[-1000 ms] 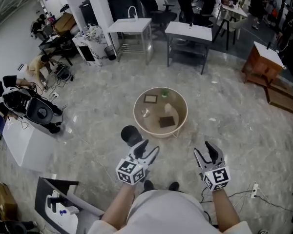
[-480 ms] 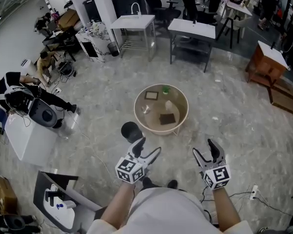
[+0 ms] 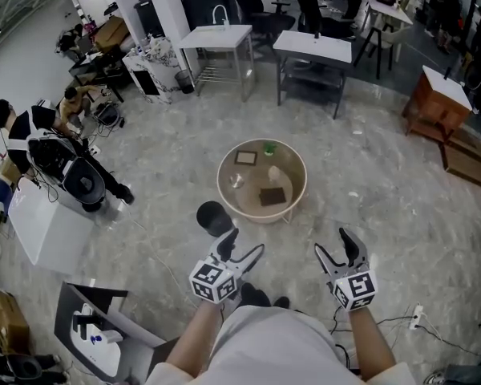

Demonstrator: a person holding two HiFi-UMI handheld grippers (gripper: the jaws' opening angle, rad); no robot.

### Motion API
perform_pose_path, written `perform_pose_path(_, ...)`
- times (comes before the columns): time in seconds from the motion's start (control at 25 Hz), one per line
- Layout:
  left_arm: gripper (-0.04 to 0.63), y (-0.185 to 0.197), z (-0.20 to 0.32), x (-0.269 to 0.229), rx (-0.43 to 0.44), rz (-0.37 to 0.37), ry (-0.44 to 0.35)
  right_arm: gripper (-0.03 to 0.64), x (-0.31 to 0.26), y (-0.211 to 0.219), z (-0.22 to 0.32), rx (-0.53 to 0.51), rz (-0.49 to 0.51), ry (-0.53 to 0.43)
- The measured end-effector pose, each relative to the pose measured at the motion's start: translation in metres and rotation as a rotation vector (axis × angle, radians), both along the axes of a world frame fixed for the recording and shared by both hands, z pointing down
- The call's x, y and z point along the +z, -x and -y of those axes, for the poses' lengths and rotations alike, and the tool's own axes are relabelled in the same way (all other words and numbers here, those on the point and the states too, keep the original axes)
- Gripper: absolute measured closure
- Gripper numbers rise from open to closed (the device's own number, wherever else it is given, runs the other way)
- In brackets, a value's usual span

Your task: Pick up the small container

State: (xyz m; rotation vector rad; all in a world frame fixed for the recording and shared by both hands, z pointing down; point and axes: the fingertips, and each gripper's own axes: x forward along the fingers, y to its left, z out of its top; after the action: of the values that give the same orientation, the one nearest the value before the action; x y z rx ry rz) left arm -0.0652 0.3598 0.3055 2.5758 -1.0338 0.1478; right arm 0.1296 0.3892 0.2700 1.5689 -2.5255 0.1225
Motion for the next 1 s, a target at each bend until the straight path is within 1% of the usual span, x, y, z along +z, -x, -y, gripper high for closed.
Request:
perform_pose_path(0.2, 0.224, -0.007, 0.014, 0.005, 0.009, 0.000, 0.013, 0.293, 0.003, -0.005, 0.016, 0.001, -0.001, 0.008)
perform_pose_path(0.4, 0.224, -0.010, 0.046, 0.012, 0.004, 0.006, 0.006, 0.291, 0.012, -0.004, 0.043, -0.005, -0.013, 0.030)
perform_pose_path(0.56, 0.224, -0.012, 0.081, 0.016, 0.010, 0.028, -0.010, 0.290, 0.020, -0.001, 0.079, -0.003, -0.018, 0.045)
perform_pose_path(0.84, 0.224, -0.007, 0.144, 0.030, 0.039, 0.042, 0.011, 0.290, 0.030, 0.017, 0.146, -0.006, -0.021, 0.067)
perform_pose_path(1.0, 0.224, -0.007, 0.189, 0.029, 0.053, 0.065, -0.006, 0.290, 0.032, 0.022, 0.191, -0.005, -0.024, 0.078)
